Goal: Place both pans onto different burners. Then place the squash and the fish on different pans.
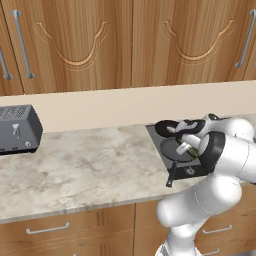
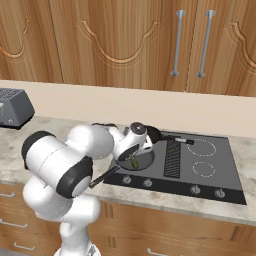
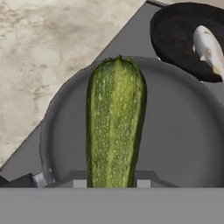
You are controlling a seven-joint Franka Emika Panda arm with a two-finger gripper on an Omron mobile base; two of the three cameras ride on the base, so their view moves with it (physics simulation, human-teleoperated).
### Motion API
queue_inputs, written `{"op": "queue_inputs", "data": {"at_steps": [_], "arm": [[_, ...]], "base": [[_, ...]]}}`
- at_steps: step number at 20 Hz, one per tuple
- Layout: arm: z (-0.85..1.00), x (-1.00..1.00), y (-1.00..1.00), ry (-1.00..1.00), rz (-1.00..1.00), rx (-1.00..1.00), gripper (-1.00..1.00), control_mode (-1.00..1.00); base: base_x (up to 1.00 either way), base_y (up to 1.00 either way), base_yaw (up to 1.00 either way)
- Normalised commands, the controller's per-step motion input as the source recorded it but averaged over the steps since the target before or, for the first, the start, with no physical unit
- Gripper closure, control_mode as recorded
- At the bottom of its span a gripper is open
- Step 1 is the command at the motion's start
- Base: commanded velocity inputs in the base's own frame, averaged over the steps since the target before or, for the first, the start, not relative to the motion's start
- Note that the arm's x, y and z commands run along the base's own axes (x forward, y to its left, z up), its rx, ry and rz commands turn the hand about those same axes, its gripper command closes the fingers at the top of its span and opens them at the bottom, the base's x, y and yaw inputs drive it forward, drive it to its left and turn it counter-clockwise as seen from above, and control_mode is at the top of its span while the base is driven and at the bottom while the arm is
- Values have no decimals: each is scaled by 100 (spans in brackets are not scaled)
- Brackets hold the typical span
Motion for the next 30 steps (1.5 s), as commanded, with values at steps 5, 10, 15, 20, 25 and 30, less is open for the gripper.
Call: {"op": "queue_inputs", "data": {"at_steps": [5, 10, 15, 20, 25, 30], "arm": [[-24, 33, -11, 2, 2, 0, 100, -100], [-30, 29, -6, 4, 2, 0, 100, -100], [-24, 30, -7, 3, 2, 0, 100, -100], [-20, 22, -2, 2, 2, 0, -100, -100], [4, 1, 0, 0, 1, 0, -100, -100], [20, 0, 0, 0, 1, 0, -100, -100]], "base": [[0, 0, 0], [0, 0, 0], [0, 0, 0], [0, 0, 0], [0, 0, 0], [0, 0, 0]]}}
